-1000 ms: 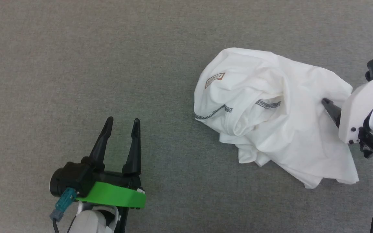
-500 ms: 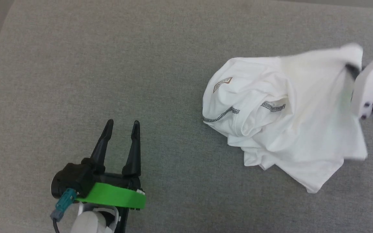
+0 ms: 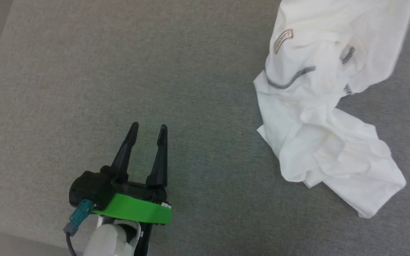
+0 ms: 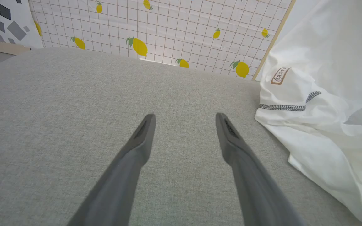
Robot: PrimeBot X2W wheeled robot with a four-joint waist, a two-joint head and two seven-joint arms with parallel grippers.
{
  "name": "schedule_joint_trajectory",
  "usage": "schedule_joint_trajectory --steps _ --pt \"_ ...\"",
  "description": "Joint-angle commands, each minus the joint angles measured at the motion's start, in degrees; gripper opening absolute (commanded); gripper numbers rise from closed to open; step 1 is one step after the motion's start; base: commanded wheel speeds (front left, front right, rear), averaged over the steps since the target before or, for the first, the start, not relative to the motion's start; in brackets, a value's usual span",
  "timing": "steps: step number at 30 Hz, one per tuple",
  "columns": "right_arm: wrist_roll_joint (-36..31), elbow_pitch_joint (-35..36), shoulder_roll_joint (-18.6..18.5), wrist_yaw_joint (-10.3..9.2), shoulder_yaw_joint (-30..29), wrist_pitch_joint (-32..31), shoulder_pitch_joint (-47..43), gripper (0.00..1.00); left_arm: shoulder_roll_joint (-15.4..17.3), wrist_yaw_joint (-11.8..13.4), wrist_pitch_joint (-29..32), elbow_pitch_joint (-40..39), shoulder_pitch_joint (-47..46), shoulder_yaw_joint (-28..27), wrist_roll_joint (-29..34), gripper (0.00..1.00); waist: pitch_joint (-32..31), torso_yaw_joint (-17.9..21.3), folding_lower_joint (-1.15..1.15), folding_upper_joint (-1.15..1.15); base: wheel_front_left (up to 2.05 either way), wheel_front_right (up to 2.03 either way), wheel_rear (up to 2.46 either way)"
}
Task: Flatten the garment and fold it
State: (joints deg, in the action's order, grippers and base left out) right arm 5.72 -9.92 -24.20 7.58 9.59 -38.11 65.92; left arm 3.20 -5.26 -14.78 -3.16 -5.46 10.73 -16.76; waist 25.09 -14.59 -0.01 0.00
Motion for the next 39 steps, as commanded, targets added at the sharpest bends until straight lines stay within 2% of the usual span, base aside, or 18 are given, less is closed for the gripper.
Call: schedule_joint_trajectory --steps 1,8,9,10,11,17,22,26,31,35,39 --pt "-0.96 -2.78 0.73 -0.09 0.62 1.91 1.21 0.00 -0.31 0.03 -0.22 0.25 -1.14 0.60 -0.55 1.00 3.47 -3.68 0.01 0.00 0.00 0.00 0.00" --pt "-3.72 -18.22 4.20 -0.09 2.13 5.63 1.57 0.00 -0.32 0.94 -0.22 1.09 -2.54 3.48 -2.16 1.00 5.36 -6.26 0.01 0.00 0.00 0.00 0.00" --pt "-3.90 -19.70 4.49 -0.09 1.87 5.50 1.32 0.24 -0.32 1.03 -0.22 1.25 -2.67 3.80 -2.32 1.00 5.37 -6.30 0.01 0.00 0.00 0.00 0.00" --pt "-3.98 -20.48 4.66 -0.09 1.79 5.70 1.19 0.81 -0.32 1.12 -0.22 1.35 -2.78 4.03 -2.45 1.00 5.35 -6.28 0.01 0.00 0.00 0.00 0.00" --pt "-4.14 -21.13 4.68 -0.09 1.69 6.36 1.13 1.00 -0.32 1.25 -0.22 1.48 -2.92 4.21 -2.53 1.00 5.20 -6.12 0.01 0.00 0.00 0.00 0.00" --pt "-1.77 -22.37 4.24 -0.09 2.83 9.28 0.34 1.00 -0.32 1.40 -0.22 2.18 -2.64 3.35 -1.62 1.00 2.00 -3.62 0.01 0.00 0.00 0.00 0.00" --pt "5.01 -17.08 4.36 -0.09 1.47 9.51 -4.69 1.00 -0.32 1.17 -0.22 2.50 -0.83 1.17 -0.27 1.00 -3.30 -0.25 0.01 0.00 0.00 0.00 0.00" --pt "8.94 -9.74 3.64 -0.09 -1.00 6.39 -12.41 1.00 -0.32 0.99 -0.22 2.64 1.45 -0.14 0.78 1.00 -6.97 1.74 0.01 0.00 0.00 0.00 0.00" --pt "12.15 3.33 3.50 -0.09 -5.26 0.71 -27.05 1.00 -0.32 0.67 -0.22 2.29 4.09 -1.64 1.67 1.00 -10.07 3.69 0.01 0.00 0.00 0.00 0.00" --pt "12.76 13.74 5.79 -0.09 -9.95 -0.83 -39.53 1.00 -0.32 0.35 -0.22 1.83 5.50 -2.10 2.16 1.00 -11.02 4.68 0.01 0.00 0.00 0.00 0.00" --pt "11.73 21.24 9.07 -0.09 -13.97 -0.26 -50.69 1.00 -0.32 -0.02 -0.22 1.54 6.04 -2.31 2.35 1.00 -11.05 4.97 0.01 0.00 0.00 0.00 0.00"
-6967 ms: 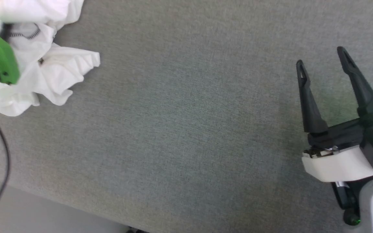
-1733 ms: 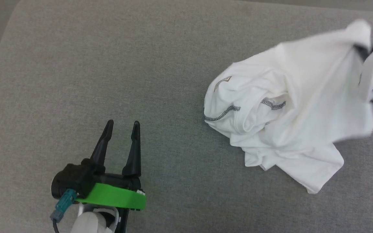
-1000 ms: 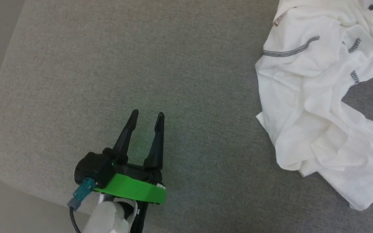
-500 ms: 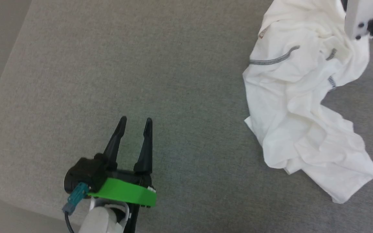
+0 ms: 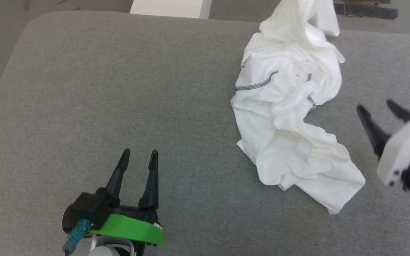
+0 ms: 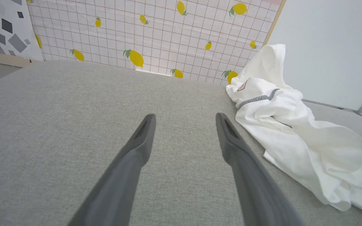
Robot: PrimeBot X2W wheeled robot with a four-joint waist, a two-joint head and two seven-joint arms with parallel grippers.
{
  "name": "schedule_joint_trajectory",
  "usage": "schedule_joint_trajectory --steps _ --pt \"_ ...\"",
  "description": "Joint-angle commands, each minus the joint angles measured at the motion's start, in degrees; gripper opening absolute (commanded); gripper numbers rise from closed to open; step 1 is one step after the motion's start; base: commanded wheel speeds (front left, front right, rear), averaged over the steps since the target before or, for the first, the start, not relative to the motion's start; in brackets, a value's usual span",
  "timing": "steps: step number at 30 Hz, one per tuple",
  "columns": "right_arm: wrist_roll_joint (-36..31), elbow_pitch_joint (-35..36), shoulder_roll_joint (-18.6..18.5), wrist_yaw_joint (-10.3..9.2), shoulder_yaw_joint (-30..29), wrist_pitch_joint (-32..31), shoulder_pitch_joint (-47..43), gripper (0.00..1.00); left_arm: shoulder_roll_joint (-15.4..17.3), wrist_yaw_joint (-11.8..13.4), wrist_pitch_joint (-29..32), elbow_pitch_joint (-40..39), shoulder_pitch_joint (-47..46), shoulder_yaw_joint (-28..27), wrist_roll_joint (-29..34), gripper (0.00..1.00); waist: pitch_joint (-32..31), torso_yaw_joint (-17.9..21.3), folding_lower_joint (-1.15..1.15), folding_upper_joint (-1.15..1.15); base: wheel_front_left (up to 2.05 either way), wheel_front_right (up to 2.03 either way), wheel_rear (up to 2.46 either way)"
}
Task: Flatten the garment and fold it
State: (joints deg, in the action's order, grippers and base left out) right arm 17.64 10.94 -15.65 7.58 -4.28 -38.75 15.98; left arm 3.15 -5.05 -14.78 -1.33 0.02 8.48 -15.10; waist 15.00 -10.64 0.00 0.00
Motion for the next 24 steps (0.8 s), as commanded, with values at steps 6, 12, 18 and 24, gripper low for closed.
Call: schedule_joint_trajectory --steps 6,12,18,24 --pt "-1.57 4.20 4.29 -0.09 -2.93 0.57 -12.26 1.00 -0.27 -0.69 -0.22 -0.49 0.95 -0.19 0.85 1.00 -0.41 0.78 0.00 0.00 0.00 0.00 0.00" --pt "-3.37 1.05 3.94 -0.09 -1.01 2.24 -15.50 1.00 -0.27 -1.03 -0.22 -0.61 0.39 0.14 1.02 1.00 0.61 -0.49 0.00 0.00 0.00 0.00 0.00" --pt "-4.27 -6.41 3.21 -0.09 0.94 2.71 -14.17 1.00 -0.27 -1.18 -0.22 -0.89 -0.65 0.32 1.12 1.00 2.16 -1.81 0.00 0.00 0.00 0.00 0.00" --pt "-5.17 -10.98 3.59 -0.09 1.31 3.11 -12.00 0.00 -0.27 -0.95 -0.22 -0.92 -1.16 0.34 1.08 1.00 2.70 -2.01 0.00 0.00 0.00 0.00 0.00"
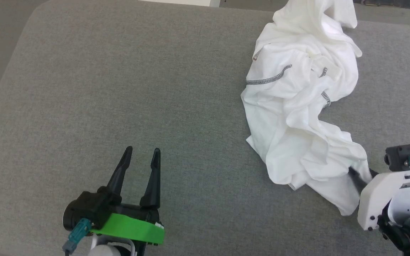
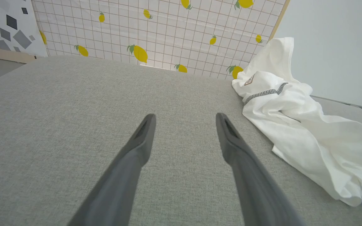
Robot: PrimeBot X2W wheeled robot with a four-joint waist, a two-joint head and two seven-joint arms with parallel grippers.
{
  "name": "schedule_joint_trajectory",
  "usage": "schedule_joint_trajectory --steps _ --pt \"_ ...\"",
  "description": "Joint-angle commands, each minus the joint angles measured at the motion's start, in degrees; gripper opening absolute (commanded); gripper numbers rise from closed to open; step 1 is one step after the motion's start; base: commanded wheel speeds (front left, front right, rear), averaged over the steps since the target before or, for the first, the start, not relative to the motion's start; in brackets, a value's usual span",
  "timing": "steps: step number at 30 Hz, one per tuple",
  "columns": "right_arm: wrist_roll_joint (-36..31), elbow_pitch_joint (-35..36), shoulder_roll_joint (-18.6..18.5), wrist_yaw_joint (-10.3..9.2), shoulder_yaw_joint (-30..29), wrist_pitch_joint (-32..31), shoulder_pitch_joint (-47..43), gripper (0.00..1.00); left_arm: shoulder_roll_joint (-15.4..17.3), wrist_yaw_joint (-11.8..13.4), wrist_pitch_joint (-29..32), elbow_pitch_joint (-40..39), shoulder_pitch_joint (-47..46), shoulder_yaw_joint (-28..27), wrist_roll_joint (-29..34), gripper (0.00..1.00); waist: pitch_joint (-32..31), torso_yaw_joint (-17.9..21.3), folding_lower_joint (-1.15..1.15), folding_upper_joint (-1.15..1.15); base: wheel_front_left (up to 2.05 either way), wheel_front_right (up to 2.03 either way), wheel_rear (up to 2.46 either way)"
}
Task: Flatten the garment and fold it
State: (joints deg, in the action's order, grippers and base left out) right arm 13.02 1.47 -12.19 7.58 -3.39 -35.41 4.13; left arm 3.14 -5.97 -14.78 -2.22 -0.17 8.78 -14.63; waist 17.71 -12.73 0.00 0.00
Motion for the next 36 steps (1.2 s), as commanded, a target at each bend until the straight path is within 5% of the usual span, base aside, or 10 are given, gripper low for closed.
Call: schedule_joint_trajectory --steps 1,8,15,23,29,30,32,36 --pt "-0.51 -1.37 0.22 -0.09 0.46 -0.02 0.32 0.00 -0.26 0.13 -0.22 -0.05 -0.90 -0.14 0.63 1.00 -0.12 0.38 0.00 0.00 0.00 0.00 0.00" --pt "0.34 4.88 -1.46 -0.09 -1.26 1.51 5.19 0.00 -0.26 0.31 -0.22 0.06 -0.59 -1.31 0.86 1.00 -1.87 4.01 0.00 0.00 0.00 0.00 0.00" --pt "-1.64 9.45 -4.89 -0.09 -13.00 0.74 9.97 0.00 -0.26 0.05 -0.22 0.51 -0.26 -1.94 1.26 1.00 -3.95 6.71 0.00 0.00 0.00 0.00 0.00" --pt "-9.11 3.23 -8.71 -0.09 -30.94 1.82 3.75 0.00 0.27 -0.19 -0.22 0.61 0.70 -2.25 1.52 1.00 -3.36 6.38 0.00 0.00 0.00 0.00 0.00" --pt "-15.56 -5.47 -7.95 -0.09 -37.95 7.54 0.39 0.00 1.04 -0.24 -0.22 0.79 0.74 -2.21 1.66 1.00 -2.11 5.81 0.00 0.00 0.00 0.00 0.00" --pt "-16.18 -6.58 -7.69 -0.09 -38.11 8.85 0.54 0.25 1.09 -0.24 -0.21 0.82 0.65 -2.10 1.69 1.00 -2.02 5.78 0.00 0.00 0.00 0.00 0.00" --pt "-17.41 -9.05 -7.01 -0.09 -37.93 11.46 1.37 1.00 1.20 -0.26 -0.09 0.88 0.38 -1.78 1.76 1.00 -2.00 5.79 0.00 0.00 0.00 0.00 0.00" --pt "-16.85 -10.26 -5.90 -0.09 -35.02 16.33 4.92 1.00 1.47 -0.13 0.14 0.80 0.24 -1.50 1.87 1.00 -2.56 6.50 0.00 0.00 0.00 0.00 0.00"
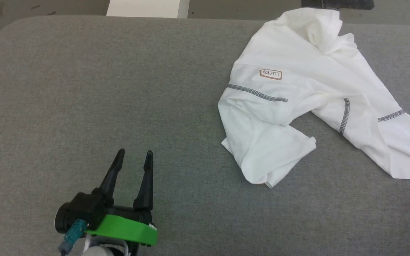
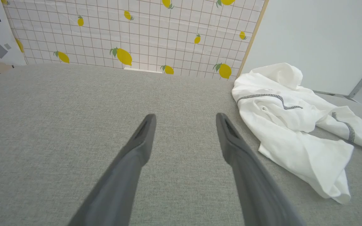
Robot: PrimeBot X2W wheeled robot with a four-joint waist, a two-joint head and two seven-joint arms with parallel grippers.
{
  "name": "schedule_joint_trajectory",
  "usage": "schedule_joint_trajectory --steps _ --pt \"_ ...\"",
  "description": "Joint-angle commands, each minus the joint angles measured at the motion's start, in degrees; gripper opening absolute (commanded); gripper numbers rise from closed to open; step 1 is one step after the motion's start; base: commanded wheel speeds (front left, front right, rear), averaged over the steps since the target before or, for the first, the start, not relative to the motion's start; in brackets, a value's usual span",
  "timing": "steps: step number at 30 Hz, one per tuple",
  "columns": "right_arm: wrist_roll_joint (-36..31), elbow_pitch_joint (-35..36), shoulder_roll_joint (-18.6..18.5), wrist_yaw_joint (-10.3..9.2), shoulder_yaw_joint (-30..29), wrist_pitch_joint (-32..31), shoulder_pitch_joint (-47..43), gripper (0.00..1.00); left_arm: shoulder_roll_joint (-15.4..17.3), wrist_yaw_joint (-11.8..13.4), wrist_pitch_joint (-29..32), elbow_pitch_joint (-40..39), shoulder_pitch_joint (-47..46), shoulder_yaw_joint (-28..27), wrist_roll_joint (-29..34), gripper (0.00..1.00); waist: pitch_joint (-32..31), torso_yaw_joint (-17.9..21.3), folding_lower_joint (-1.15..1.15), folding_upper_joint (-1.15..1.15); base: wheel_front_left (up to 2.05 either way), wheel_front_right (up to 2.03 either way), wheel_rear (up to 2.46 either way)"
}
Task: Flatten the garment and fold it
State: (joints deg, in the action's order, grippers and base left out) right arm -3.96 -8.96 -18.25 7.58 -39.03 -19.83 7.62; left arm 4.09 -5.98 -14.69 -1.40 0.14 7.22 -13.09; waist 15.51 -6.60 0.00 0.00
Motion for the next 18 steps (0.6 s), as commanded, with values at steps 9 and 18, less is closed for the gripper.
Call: schedule_joint_trajectory --steps 9,18 --pt "10.44 12.74 7.98 -0.09 13.28 5.54 4.11 1.00 0.60 -0.01 -0.02 -1.29 0.50 0.86 0.10 1.00 -3.20 2.38 0.00 0.00 0.00 0.00 0.00" --pt "8.80 30.91 15.19 -0.09 23.09 9.32 -9.90 1.00 1.43 0.31 2.36 -3.33 1.16 3.82 2.28 1.00 -3.20 3.65 0.00 0.00 0.00 0.00 0.00"
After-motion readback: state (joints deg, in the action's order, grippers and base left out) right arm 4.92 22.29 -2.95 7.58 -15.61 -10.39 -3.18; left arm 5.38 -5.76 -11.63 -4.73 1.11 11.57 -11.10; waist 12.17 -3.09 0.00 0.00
